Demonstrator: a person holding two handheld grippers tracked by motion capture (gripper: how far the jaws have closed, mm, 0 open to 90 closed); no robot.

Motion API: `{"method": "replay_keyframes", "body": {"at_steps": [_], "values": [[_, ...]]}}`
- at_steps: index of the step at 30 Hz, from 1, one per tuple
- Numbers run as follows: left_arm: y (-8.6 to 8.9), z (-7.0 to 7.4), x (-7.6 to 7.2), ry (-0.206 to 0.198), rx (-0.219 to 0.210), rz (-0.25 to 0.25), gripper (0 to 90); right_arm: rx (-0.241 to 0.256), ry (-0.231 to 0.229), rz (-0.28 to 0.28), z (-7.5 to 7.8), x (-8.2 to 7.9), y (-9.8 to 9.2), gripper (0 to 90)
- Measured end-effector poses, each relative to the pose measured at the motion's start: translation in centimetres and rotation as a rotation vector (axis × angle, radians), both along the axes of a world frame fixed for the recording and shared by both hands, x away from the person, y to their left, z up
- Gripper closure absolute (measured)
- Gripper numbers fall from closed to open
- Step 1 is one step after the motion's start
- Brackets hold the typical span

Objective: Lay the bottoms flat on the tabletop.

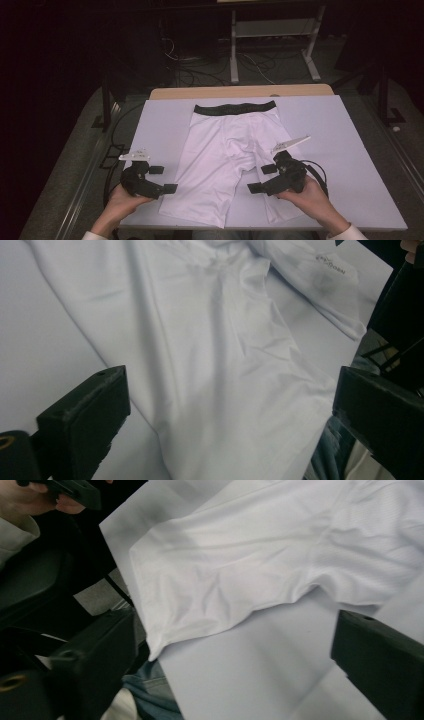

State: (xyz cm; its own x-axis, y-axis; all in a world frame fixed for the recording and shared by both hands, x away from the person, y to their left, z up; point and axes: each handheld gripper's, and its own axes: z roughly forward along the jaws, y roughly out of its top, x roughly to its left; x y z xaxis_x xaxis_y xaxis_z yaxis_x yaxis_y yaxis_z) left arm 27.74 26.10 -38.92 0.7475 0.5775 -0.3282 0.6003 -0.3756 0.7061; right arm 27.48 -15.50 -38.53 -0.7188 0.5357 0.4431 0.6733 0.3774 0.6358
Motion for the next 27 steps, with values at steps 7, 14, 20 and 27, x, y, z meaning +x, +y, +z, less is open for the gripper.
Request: {"method": "replay_keyframes", "body": {"at_steps": [7, 14, 20, 27], "values": [[-1.2, 0.0, 1.0, -0.036, -0.044, -0.007, 0.0, -0.002, -0.032, -0.034, 0.0, 1.0, -1.8, 0.2], [-2.1, -0.1, 1.5, -0.066, -0.039, -0.015, 0.0, -0.017, -0.067, -0.084, -0.3, 1.4, -3.5, 0.0], [-2.7, 0.0, 2.0, -0.091, -0.042, -0.014, 0.0, -0.023, -0.085, -0.128, -0.5, 1.6, -5.1, 0.0], [-3.9, -0.2, 2.6, -0.118, -0.068, 0.0, 0.0, -0.026, -0.113, -0.183, -0.8, 1.4, -7.1, 0.0]]}}
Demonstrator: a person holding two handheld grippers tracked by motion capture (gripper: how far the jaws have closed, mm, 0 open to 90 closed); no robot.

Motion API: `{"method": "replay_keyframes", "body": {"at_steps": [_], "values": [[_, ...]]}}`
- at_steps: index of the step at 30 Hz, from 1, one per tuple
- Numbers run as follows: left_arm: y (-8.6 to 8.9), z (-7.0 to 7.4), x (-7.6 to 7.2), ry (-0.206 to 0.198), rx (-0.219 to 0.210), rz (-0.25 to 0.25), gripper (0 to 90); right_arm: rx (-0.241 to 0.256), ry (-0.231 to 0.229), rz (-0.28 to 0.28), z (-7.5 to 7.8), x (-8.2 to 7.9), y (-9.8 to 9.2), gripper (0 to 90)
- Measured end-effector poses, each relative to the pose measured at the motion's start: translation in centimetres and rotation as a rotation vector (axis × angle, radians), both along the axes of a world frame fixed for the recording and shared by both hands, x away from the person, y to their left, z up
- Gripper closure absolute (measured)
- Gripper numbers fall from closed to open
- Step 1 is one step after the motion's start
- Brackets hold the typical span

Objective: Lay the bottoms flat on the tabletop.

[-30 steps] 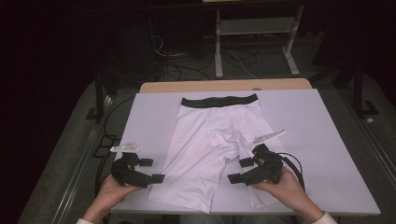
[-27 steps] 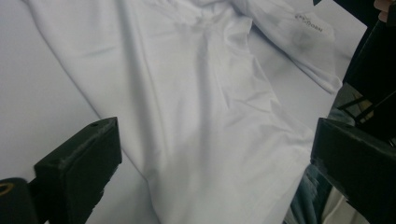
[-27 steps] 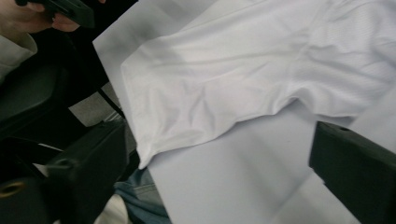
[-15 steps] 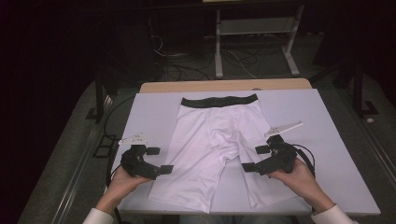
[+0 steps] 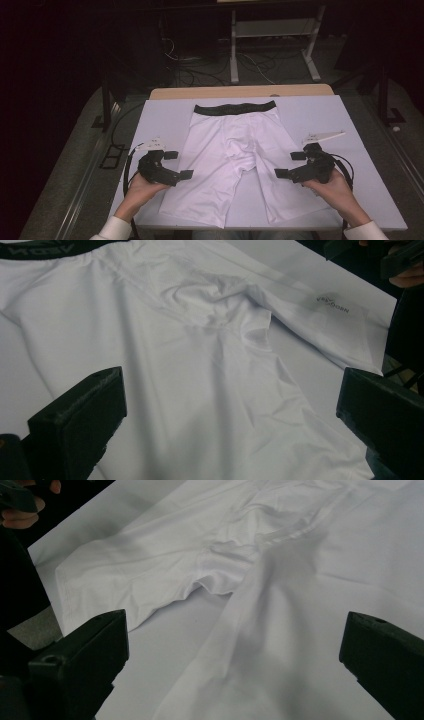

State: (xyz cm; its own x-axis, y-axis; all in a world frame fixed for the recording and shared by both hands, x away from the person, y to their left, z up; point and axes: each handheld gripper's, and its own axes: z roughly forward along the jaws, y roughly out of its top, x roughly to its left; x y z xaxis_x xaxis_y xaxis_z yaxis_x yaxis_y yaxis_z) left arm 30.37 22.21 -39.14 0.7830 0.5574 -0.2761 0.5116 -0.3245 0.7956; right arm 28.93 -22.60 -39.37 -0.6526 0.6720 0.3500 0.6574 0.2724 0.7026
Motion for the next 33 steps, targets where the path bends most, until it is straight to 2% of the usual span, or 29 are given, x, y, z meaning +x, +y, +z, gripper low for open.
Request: {"method": "replay_keyframes", "body": {"at_steps": [8, 13, 15, 21, 25, 33], "values": [[-1.5, -0.5, 0.5, -0.025, -0.026, 0.009, 0.0, 0.033, -0.052, -0.074, -0.9, -0.6, -2.5, 0.0], [-2.5, -1.1, 0.4, -0.049, -0.054, 0.027, 0.0, 0.05, -0.089, -0.118, -1.8, -1.3, -3.6, 0.0], [-2.6, -1.4, 0.2, -0.063, -0.053, 0.025, 0.0, 0.059, -0.104, -0.132, -2.3, -1.5, -4.0, 0.0], [-2.0, -2.1, -0.5, -0.082, -0.072, 0.044, 0.0, 0.078, -0.133, -0.166, -3.1, -2.3, -5.1, 0.0], [-1.3, -2.6, -0.8, -0.087, -0.061, 0.054, 0.0, 0.079, -0.145, -0.17, -3.6, -2.7, -5.7, 0.0], [-0.3, -3.7, -0.5, -0.085, -0.022, 0.071, 0.0, 0.027, -0.161, -0.172, -4.1, -2.8, -6.6, 0.0]]}}
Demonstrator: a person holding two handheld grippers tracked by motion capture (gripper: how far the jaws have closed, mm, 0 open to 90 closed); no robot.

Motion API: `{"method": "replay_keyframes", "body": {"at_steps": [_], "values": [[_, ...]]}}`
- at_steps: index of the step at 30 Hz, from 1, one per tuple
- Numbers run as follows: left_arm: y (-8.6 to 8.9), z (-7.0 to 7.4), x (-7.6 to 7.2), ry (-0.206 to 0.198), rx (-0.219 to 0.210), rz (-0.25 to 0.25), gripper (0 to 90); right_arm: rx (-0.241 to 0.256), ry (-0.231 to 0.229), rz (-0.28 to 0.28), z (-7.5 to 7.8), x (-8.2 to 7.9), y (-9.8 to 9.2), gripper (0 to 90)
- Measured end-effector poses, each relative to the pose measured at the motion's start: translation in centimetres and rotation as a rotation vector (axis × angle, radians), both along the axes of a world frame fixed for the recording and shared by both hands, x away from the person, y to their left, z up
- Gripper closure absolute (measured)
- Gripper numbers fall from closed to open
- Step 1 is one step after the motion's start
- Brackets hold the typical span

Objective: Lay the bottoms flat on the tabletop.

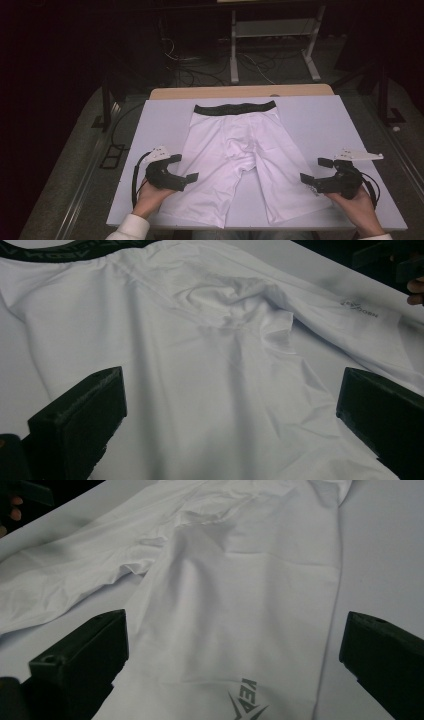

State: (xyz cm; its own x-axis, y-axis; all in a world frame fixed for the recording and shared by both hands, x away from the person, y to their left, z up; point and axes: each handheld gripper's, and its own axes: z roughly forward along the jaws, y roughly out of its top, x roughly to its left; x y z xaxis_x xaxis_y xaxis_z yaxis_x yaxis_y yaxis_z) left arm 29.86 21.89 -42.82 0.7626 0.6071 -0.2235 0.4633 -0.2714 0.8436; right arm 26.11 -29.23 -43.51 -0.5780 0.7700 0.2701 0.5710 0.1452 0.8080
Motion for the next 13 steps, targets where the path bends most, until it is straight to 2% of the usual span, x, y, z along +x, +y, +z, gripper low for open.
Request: {"method": "replay_keyframes", "body": {"at_steps": [7, 13], "values": [[0.73, -0.32, 0.39, 0.007, 0.006, 0.031, 0.0, -0.047, 0.007, -0.013, -0.49, 0.27, -0.61, 0.0], [0.79, -0.29, 0.3, 0.008, 0.008, 0.023, 0.0, -0.073, 0.009, -0.006, -0.64, 0.37, -0.55, 0.0]]}}
